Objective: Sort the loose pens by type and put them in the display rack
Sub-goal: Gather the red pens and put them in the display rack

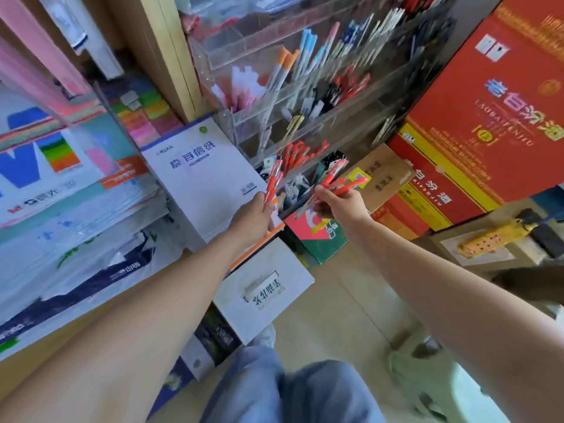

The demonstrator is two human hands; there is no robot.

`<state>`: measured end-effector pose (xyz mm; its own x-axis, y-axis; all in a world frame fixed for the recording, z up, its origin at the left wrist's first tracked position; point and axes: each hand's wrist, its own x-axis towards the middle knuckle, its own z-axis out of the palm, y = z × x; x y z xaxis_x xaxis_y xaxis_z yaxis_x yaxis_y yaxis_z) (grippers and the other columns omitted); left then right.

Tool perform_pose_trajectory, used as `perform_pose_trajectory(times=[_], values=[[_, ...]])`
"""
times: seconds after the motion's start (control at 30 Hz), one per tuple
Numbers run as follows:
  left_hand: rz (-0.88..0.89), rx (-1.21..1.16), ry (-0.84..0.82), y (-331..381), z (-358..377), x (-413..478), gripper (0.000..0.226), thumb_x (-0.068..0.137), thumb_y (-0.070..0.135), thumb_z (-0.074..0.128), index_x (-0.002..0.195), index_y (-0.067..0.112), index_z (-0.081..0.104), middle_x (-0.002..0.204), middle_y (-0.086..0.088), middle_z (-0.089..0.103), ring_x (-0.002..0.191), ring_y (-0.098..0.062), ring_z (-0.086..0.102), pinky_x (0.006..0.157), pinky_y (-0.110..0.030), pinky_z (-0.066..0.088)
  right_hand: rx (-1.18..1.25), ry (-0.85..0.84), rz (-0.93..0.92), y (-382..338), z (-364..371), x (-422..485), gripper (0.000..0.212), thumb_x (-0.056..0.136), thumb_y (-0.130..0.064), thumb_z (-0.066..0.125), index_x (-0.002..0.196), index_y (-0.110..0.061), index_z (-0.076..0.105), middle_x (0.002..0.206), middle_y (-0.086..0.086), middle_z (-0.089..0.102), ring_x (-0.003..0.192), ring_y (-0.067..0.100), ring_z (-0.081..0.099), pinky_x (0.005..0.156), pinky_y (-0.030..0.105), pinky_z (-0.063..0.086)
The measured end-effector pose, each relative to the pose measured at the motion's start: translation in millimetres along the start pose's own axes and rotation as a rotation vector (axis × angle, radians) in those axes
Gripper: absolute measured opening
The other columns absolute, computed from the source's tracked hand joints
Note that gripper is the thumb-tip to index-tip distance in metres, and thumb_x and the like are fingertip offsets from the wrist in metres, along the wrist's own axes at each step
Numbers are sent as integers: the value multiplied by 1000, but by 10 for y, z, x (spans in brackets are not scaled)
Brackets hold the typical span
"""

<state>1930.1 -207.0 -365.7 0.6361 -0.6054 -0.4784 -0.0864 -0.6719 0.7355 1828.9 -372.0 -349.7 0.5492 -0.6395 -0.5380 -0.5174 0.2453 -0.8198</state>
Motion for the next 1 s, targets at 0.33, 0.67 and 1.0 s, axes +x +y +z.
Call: perform_pose_trajectory(times=[0.33, 0.67, 1.0], values=[[-26, -22, 106, 395, 317, 914, 18, 103, 30, 34, 98, 16, 44, 77, -8, 66, 66, -25, 57, 75, -47, 54, 18, 92, -4, -395, -397, 1297, 18, 85, -24, 73, 79, -7, 71, 77, 12, 73, 63, 22, 71, 69, 37, 61], [-239, -165, 354, 658, 832, 1550, 27, 103, 31, 33, 121, 13, 44, 80, -6, 62, 72, -26, 62, 71, -45, 51, -161, -73, -29, -678, -563, 2573, 24, 75, -29, 80, 61, -15, 65, 71, 10, 71, 72, 27, 70, 80, 47, 58], [-276, -239, 485, 640, 1082, 1686, 24, 103, 29, 34, 113, 11, 45, 76, 2, 59, 70, -15, 62, 73, -48, 56, -345, -175, -55, -439, -279, 2941, 26, 78, -35, 76, 69, -13, 68, 82, 11, 73, 79, 25, 71, 82, 41, 57]])
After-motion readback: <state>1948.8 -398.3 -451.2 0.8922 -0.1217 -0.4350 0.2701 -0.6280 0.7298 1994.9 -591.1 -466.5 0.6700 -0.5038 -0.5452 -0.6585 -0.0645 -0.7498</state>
